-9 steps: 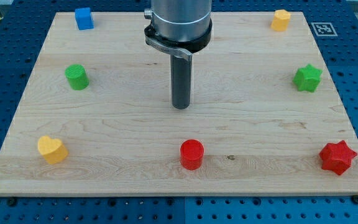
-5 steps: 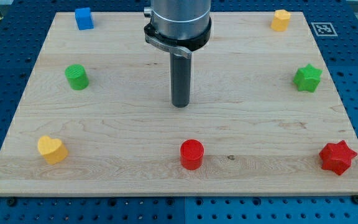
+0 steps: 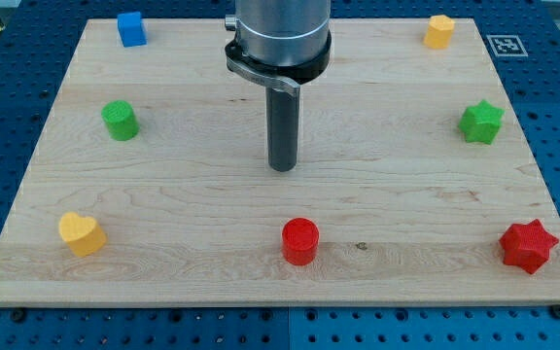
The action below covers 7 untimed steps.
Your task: Point at the green circle
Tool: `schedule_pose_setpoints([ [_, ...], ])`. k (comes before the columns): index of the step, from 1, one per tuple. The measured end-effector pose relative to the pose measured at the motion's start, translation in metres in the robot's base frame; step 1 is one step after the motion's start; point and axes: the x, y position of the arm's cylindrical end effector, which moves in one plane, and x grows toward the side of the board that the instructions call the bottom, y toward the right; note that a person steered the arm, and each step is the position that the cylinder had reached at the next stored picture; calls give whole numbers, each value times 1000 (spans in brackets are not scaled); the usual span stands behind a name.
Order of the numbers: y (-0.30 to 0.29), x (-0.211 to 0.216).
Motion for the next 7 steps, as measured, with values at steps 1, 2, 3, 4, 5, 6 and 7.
schedule_pose_setpoints([
  [1,0,0],
  [2,0,-10],
  [3,1,-55],
  [4,1,-101],
  [5,1,-112],
  [6,2,-101],
  [7,5,-101],
])
